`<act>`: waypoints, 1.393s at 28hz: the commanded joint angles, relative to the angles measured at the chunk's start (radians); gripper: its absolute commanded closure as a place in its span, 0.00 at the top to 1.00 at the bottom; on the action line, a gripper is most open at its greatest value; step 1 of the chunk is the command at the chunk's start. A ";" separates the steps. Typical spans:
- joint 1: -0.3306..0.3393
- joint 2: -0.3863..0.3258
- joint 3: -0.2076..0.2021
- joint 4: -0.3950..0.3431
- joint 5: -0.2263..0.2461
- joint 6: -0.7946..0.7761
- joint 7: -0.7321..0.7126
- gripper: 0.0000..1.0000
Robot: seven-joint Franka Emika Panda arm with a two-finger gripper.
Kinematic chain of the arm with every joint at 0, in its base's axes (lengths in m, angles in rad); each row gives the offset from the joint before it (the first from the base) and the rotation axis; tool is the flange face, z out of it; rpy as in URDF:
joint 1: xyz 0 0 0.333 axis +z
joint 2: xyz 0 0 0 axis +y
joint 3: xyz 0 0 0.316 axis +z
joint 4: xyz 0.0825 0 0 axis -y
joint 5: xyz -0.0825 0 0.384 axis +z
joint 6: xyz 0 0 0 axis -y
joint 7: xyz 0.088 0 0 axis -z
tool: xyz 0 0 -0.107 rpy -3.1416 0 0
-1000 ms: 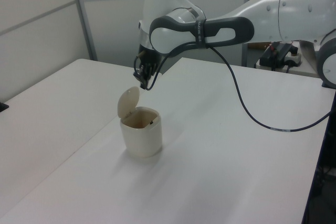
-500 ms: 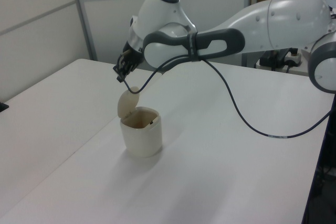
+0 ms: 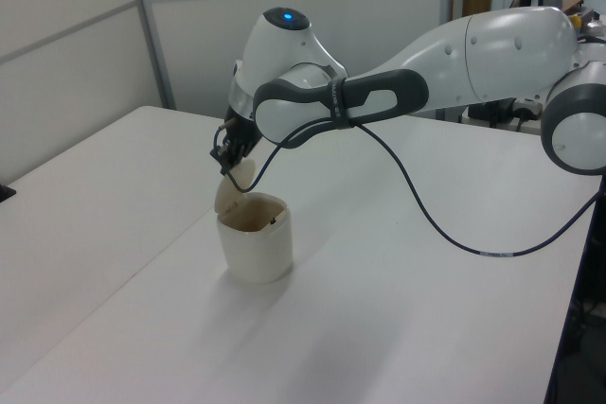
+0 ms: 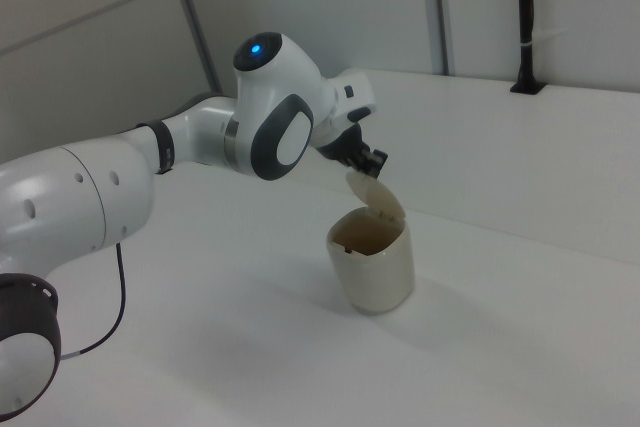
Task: Close the trash can
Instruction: 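Push the open lid with the gripper fingertips, swinging it down over the can, then press the lid down flat onto the can rim with the gripper, then lift the gripper up and away from the closed lid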
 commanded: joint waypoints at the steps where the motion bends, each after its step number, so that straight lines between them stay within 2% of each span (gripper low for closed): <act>1: 0.003 -0.015 -0.004 -0.011 -0.003 -0.125 0.006 0.00; 8: 0.004 -0.014 -0.004 -0.037 -0.006 -0.222 0.006 0.00; 13: 0.004 -0.004 -0.004 -0.074 -0.029 -0.226 0.008 0.00; 21: 0.006 0.016 -0.004 -0.091 -0.037 -0.228 0.006 0.00; 28: -0.008 0.000 -0.006 -0.068 -0.021 -0.229 0.005 0.00; 33: -0.016 -0.021 -0.007 -0.017 -0.009 -0.297 0.002 0.00; 39: -0.014 -0.078 -0.012 -0.008 -0.020 -0.354 -0.003 0.00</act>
